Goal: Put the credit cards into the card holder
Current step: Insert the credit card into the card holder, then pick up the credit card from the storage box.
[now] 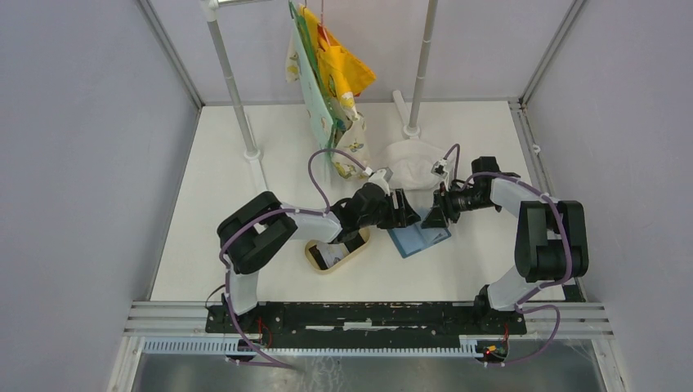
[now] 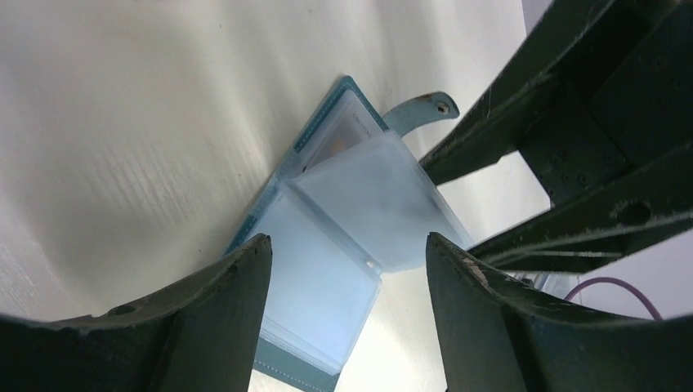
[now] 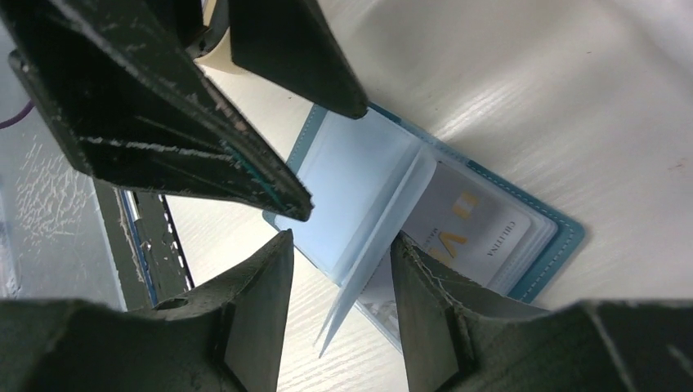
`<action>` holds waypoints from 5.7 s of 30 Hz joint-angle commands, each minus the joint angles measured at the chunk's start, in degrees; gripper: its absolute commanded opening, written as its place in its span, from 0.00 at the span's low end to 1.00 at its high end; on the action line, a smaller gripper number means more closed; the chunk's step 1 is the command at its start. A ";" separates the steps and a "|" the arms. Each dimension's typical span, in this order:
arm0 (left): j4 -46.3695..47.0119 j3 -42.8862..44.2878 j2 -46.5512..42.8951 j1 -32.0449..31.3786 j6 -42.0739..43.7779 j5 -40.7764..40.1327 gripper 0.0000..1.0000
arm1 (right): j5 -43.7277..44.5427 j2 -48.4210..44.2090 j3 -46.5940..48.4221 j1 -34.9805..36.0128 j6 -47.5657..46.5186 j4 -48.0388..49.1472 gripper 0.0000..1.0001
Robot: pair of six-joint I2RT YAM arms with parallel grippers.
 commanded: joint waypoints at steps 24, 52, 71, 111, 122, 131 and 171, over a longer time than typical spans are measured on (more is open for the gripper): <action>1.35 7.23 5.46 2.67 -5.78 2.59 0.77 | -3.24 0.74 2.74 0.11 -4.34 -3.61 0.54; -4.49 -0.66 -1.56 2.62 -2.79 -2.03 0.59 | 1.30 -0.55 2.70 0.13 -2.69 -1.38 0.61; -6.45 -2.92 -6.04 2.12 -0.88 -3.58 0.49 | 10.72 -13.60 -2.97 0.51 -2.24 11.14 0.33; -37.33 -18.32 -37.34 0.13 -15.25 -26.25 0.80 | 10.88 -8.30 -1.68 14.83 -4.15 9.22 0.27; -39.46 -13.99 -29.47 0.19 -19.59 -27.16 0.73 | 10.84 -8.04 -1.55 14.77 -4.30 8.89 0.28; -45.94 -7.53 -21.46 0.21 -21.37 -27.82 0.70 | 10.81 -8.31 -1.47 14.76 -4.54 8.70 0.28; -46.17 -5.05 -18.42 0.43 -22.00 -26.65 0.64 | 10.54 -8.50 -1.13 14.83 -4.85 8.17 0.28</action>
